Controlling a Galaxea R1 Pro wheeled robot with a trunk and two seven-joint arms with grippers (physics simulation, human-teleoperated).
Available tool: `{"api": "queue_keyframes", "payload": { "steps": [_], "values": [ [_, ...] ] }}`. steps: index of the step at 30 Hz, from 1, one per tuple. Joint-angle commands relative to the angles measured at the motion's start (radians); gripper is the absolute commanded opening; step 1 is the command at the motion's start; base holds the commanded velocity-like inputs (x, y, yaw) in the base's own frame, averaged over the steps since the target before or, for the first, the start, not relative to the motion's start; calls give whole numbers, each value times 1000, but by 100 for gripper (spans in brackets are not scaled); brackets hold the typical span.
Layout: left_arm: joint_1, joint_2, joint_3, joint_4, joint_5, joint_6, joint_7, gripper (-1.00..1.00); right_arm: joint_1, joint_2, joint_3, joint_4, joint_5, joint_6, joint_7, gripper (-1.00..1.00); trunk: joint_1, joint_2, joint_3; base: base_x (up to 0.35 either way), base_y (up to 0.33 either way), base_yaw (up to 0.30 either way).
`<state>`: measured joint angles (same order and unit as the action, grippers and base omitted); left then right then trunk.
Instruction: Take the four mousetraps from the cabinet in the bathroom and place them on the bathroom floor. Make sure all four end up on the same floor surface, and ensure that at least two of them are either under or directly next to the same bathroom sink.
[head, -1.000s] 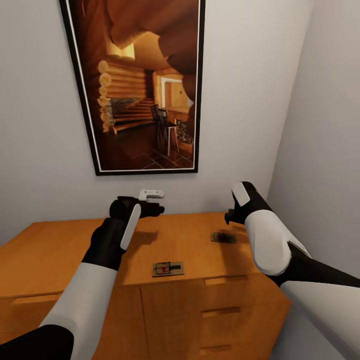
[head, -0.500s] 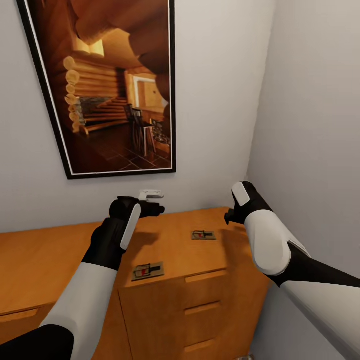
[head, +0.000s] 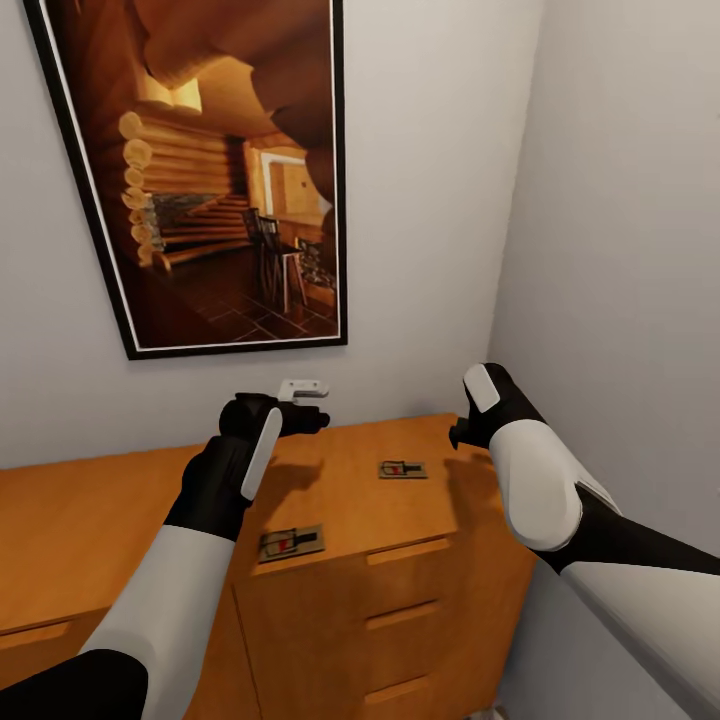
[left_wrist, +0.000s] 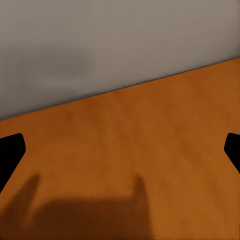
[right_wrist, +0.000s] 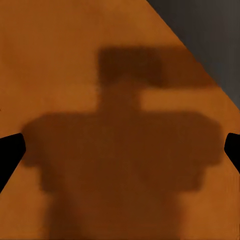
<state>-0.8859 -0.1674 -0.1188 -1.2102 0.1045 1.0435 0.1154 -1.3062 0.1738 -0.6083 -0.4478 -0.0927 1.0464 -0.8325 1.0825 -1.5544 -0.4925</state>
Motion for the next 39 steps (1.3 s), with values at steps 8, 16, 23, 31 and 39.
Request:
{"api": "queue_keyframes", "payload": {
  "steps": [8, 16, 23, 31, 39],
  "values": [
    [-1, 0, -1, 2, 11, 4, 10, 100, -1, 1, -2, -2, -10, 1, -10, 100, 0, -1, -1, -114, 146, -3],
    [-1, 0, -1, 3, 11, 4, 10, 100, -1, 1, -2, -2, -10, -1, -10, 100, 0, -1, -1, -211, 210, 0],
    [-1, 1, -1, 3, 10, 4, 10, 100, -1, 1, -2, -2, -10, -4, -8, 100, 0, -1, -1, -213, 206, 0],
    [-1, 2, -1, 13, 8, 4, 10, 100, -1, 1, -4, -1, -11, -9, 6, 100, 0, -1, -1, -56, 55, 0],
    [-1, 2, -1, 18, 8, 4, 10, 100, -1, 1, -4, 0, -12, -15, 69, 100, 0, -1, -1, -10, 9, 0]
  ]
}}
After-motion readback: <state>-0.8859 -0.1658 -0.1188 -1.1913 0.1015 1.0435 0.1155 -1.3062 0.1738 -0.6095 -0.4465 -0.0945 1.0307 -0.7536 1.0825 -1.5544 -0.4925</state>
